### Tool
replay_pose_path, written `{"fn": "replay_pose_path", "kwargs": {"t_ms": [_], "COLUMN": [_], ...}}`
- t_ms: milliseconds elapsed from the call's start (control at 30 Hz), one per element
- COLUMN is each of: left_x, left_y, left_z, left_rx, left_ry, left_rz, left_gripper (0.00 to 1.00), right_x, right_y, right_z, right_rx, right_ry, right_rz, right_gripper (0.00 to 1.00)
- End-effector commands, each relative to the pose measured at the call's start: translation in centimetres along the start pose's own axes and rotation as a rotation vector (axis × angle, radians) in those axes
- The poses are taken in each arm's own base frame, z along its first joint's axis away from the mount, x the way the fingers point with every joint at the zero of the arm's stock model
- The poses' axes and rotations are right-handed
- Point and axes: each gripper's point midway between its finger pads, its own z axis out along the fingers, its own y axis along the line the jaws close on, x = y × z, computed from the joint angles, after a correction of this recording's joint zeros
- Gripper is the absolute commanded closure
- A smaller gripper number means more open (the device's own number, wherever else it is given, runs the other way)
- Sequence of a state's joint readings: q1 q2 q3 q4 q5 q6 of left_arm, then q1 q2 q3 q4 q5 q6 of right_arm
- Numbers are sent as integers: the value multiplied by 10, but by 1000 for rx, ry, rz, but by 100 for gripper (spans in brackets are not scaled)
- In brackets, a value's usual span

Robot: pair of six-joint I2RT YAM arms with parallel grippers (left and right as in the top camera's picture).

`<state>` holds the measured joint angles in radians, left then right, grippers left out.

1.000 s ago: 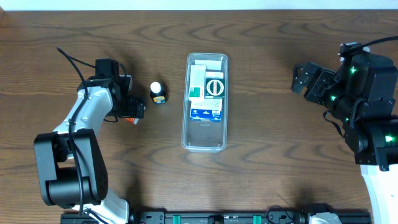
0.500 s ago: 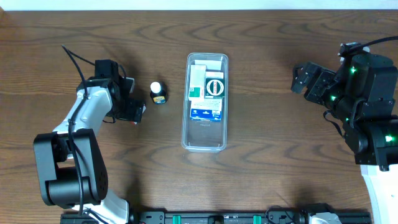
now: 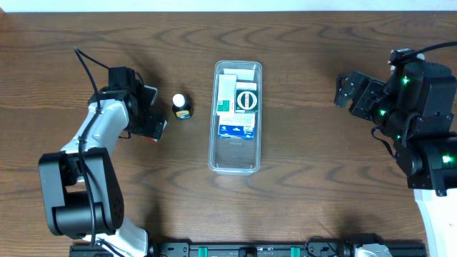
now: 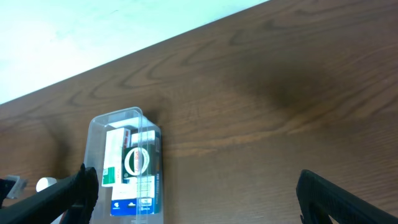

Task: Pack container
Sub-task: 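Move the left gripper to the red Panadol box and grasp it, then carry the Panadol box right and lower it into the container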

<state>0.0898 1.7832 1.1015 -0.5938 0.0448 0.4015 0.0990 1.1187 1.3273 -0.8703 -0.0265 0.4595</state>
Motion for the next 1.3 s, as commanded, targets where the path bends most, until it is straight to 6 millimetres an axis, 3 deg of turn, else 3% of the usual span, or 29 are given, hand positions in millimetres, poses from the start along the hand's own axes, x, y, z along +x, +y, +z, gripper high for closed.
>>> {"fn": "replay_pose_path", "kwargs": {"t_ms": [0, 200, 267, 433, 600, 800, 933, 1067, 1167, 1267], "left_x": [4, 9, 8, -1, -10, -19, -19, -21, -20, -16], "left_y": [3, 1, 1, 5, 22, 14, -18, -76, -119, -164], "left_z": [13, 23, 22, 6, -37, -114, -163, -202, -215, -215], "left_rx": [-1, 9, 8, -14, -114, -130, -88, 49, 138, 225], "left_ry": [32, 62, 60, 12, -78, -271, -392, -505, -531, -508], "left_rz": [19, 14, 14, -47, -144, -243, -256, -242, -207, -175], "left_gripper": [5, 9, 15, 22, 22, 22, 24, 29, 30, 30], "right_x": [-3, -3, -3, -3, -3, -3, -3, -3, -3, -3], "right_y": [-1, -1, -1, -1, -1, -1, -1, -1, -1, -1], "right_z": [-1, -1, -1, -1, -1, -1, -1, -1, -1, -1], "right_rx": [1, 1, 1, 1, 1, 1, 1, 1, 1, 1], "right_ry": [-8, -8, -8, -8, -8, -8, -8, -8, -8, -8], "right_rz": [0, 0, 0, 0, 0, 0, 0, 0, 0, 0], "right_gripper": [1, 1, 1, 1, 1, 1, 1, 1, 1, 1]}}
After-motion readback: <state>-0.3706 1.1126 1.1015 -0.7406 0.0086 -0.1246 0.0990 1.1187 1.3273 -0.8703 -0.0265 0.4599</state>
